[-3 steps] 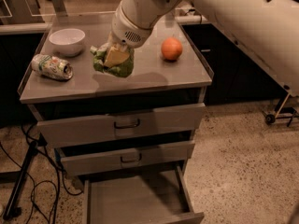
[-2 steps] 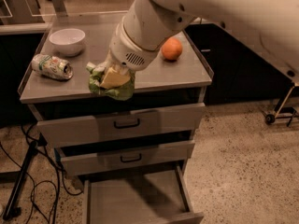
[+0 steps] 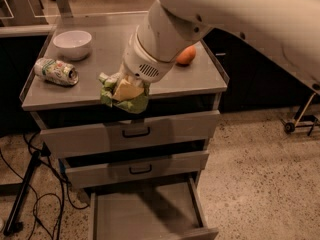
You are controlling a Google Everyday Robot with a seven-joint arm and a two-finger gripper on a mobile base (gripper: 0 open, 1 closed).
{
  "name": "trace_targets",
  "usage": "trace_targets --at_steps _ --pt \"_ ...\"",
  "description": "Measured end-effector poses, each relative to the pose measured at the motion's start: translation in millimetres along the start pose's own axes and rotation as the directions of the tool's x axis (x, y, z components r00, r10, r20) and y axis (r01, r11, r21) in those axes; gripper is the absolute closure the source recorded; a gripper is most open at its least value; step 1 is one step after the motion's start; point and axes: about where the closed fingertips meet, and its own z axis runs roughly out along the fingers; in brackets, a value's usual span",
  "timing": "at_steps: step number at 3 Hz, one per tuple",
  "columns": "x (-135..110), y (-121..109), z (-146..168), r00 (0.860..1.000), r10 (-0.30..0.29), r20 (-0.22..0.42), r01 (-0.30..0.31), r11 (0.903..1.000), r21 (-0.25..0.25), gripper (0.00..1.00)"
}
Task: Place green jalapeno chip bag into bottom drawer
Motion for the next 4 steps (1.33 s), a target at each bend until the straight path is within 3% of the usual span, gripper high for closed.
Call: trace_targets --at_steps 1,2,3,4 --pt "6 38 0 0.998 0.070 -0.008 -0.070 0.9970 -0.035 1.00" --pt "10 86 10 0.993 0.111 -0.026 -0.113 0.9875 -0.110 1.00" --pt "10 86 10 0.993 0.111 -0.026 -0.113 0.9874 -0.110 1.00" --pt "43 99 57 0.986 0.161 -0.052 -0.168 0.9695 -0.178 1.00"
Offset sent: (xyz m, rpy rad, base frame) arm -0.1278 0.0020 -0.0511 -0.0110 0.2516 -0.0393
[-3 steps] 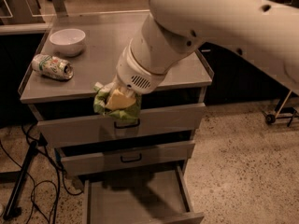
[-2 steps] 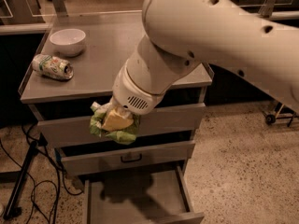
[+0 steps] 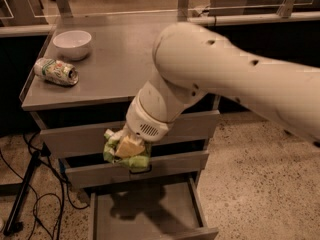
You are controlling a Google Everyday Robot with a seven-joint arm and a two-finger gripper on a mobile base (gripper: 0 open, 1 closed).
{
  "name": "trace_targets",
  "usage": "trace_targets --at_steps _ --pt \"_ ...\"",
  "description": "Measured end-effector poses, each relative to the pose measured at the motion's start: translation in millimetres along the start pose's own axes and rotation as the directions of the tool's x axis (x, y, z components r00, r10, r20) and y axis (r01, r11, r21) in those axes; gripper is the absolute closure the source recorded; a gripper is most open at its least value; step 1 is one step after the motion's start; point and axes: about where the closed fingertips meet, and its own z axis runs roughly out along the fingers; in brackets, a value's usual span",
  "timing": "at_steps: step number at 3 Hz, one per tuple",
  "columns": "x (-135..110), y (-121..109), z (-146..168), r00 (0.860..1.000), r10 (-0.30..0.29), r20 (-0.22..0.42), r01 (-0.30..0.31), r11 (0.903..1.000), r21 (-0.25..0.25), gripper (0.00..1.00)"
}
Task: Place green jalapeno chip bag into bottom drawer
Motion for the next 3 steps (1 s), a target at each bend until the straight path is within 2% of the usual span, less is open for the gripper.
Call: trace_targets --at_steps 1,2,3 --pt "60 2 77 0.995 0.093 -0.022 -0.095 0.9890 -0.114 1.00" --pt "60 2 77 0.995 0.093 -0.022 -0.095 0.9890 -0.114 1.00" --pt "65 1 95 0.994 0.110 -0.020 -0.111 0.9863 -0.121 1.00"
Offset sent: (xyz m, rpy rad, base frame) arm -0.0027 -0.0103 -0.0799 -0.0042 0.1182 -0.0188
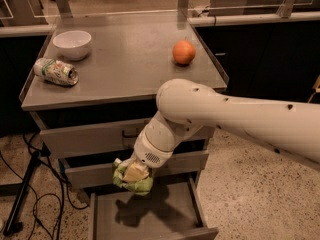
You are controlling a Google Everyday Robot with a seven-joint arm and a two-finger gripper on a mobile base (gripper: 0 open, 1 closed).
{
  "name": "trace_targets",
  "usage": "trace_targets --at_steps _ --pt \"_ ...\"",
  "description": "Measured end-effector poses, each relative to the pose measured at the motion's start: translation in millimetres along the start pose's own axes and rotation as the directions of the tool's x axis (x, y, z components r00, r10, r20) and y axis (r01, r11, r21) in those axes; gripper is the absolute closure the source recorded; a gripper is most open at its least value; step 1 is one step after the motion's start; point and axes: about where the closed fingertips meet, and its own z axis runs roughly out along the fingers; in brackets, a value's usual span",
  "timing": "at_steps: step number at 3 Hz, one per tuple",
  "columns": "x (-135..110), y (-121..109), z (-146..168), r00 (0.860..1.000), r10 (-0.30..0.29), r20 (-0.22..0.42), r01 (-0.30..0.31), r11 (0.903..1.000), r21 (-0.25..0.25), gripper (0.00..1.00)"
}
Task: Place green jalapeno chip bag into bottom drawer
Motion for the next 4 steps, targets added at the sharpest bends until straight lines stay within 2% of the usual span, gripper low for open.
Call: trace_targets --at_steps 1,2,4 --pt "18 -15 36 0.999 0.052 0.011 -0.052 0.9986 -0.003 1.00" --pt "44 -41 107 0.993 0.113 0.025 -0.111 0.9922 -0.055 1.00" --pt "49 -40 117 0.991 0.129 0.027 -0.127 0.9893 -0.073 1.00"
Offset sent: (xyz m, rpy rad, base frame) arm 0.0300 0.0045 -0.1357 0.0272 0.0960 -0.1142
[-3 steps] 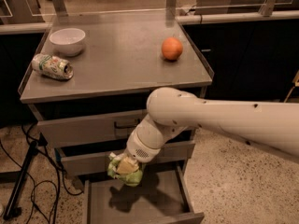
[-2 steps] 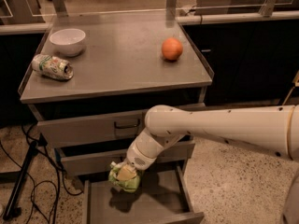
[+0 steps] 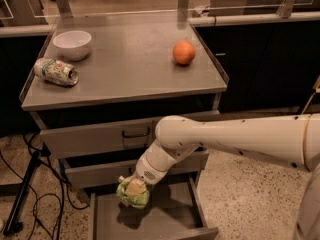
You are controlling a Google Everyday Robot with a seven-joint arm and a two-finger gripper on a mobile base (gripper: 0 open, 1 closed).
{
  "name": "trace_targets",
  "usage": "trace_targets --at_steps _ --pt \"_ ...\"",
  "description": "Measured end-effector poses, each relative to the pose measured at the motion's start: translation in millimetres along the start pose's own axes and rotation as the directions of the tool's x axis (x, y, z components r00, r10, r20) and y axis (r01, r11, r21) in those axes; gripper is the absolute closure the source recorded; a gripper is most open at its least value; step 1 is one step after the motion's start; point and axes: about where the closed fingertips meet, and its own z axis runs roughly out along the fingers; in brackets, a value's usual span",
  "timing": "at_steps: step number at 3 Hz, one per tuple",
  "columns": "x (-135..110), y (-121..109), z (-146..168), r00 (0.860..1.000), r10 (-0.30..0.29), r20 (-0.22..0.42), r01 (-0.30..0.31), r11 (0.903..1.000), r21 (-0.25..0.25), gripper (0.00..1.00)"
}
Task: Place green jalapeno chip bag into bottom drawer
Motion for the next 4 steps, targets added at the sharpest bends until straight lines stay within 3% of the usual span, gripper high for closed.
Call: trace_targets --at_steps 1,3,4 --pt "19 -22 29 1.000 0.024 -0.008 -0.024 0.9995 -0.018 1.00" --pt "71 -66 101 0.993 0.116 -0.028 -0.118 0.9885 -0.094 1.00" --pt "77 -68 109 0.991 0.127 -0.030 -0.129 0.9859 -0.106 1.00"
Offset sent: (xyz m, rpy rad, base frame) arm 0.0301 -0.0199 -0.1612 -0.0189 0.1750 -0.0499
